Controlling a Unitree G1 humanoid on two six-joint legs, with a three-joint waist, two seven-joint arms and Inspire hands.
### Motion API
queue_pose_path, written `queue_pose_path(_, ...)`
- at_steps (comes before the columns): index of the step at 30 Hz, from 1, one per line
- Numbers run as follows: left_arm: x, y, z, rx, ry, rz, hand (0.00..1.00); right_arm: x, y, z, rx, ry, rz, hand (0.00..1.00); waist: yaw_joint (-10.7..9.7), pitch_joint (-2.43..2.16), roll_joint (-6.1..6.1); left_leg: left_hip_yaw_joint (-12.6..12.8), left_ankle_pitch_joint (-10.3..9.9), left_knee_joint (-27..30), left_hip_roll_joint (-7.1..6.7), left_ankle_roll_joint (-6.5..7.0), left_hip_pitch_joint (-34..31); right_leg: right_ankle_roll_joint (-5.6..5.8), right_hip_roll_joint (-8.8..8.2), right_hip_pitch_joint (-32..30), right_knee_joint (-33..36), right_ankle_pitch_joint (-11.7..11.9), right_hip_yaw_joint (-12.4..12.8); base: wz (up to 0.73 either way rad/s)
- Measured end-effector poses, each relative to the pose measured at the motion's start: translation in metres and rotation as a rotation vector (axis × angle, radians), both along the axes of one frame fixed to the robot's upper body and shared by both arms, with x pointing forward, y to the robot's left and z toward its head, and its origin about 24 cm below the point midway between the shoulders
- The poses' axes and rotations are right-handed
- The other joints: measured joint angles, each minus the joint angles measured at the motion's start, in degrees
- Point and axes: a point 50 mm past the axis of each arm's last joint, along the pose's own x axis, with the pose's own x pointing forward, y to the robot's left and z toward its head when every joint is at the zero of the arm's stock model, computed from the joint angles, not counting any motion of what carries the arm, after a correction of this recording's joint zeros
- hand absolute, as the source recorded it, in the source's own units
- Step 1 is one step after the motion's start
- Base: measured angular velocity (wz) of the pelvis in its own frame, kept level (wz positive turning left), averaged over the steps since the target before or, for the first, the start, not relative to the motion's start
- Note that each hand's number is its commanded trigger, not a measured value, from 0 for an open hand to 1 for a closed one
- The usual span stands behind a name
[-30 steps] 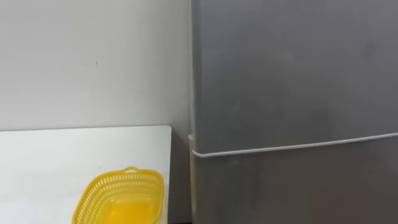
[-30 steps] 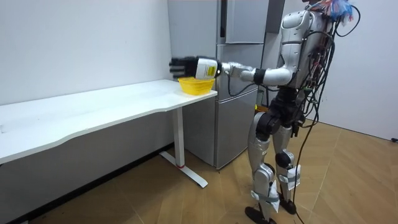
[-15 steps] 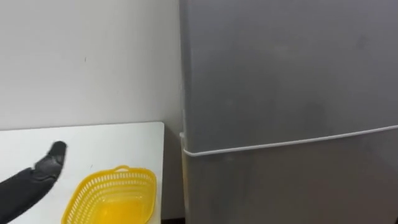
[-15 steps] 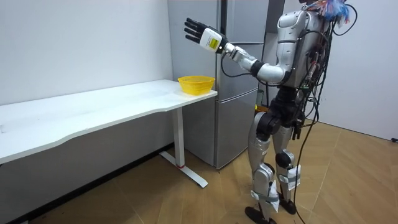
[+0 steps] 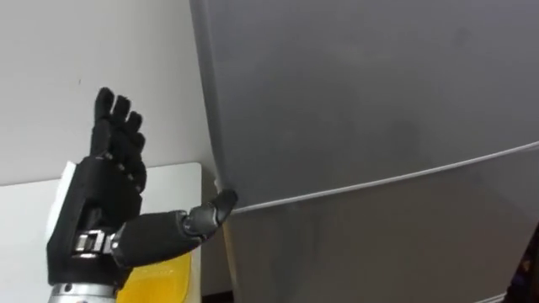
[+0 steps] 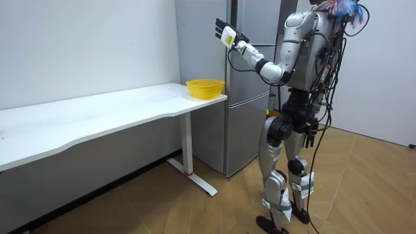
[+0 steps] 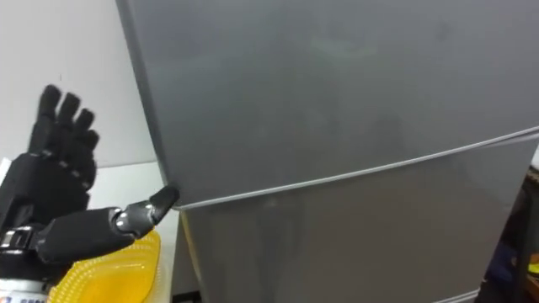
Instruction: Retrieve from the upper fridge
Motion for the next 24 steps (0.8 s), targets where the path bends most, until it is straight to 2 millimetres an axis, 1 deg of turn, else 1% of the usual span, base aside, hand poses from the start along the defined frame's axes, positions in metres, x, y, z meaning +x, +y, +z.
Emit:
queue_pose_path(4,0.0,-0.004,0.0,0.017,-0.001,-0.062,0.0,0.001,0.0,0.0,-0.001,0.001,0.008,0.0,-0.57,-0.05,0.08,0.15,0.0,-0.04,0.05,0.0,0.04,-0.01,0.02,0.0,0.0,0.01,0.01,0.0)
queue_pose_path(14,0.002,-0.018,-0.002,0.072,0.022,-0.19,0.0,0.0,-0.001,0.0,-0.009,0.022,0.018,0.0,-0.71,-0.08,0.11,0.78,0.0,-0.09,0.22,0.0,0.09,-0.04,0.05,-0.29,0.85,0.04,0.58,-0.02)
queue_pose_path(16,0.003,-0.019,-0.001,0.08,0.019,-0.205,0.0,0.0,-0.002,0.0,-0.011,0.026,0.017,0.0,-0.74,-0.1,0.15,0.77,0.0,0.09,0.21,0.0,0.09,-0.04,0.04,-0.31,0.88,0.04,0.57,0.0)
queue_pose_path(19,0.004,-0.021,-0.003,0.091,0.04,-0.228,0.0,-0.001,-0.002,0.0,-0.019,0.046,0.029,0.0,-1.6,-0.17,0.26,0.73,0.0,0.17,0.23,0.0,0.11,-0.04,0.04,-0.32,0.91,0.04,0.58,0.01)
queue_pose_path(24,0.005,-0.021,-0.005,0.088,0.065,-0.25,0.0,-0.005,-0.004,0.0,-0.024,0.077,0.05,0.0,-1.59,-0.24,0.36,0.61,0.0,0.22,0.17,0.01,0.1,-0.04,0.02,-0.34,0.85,0.04,0.79,0.0)
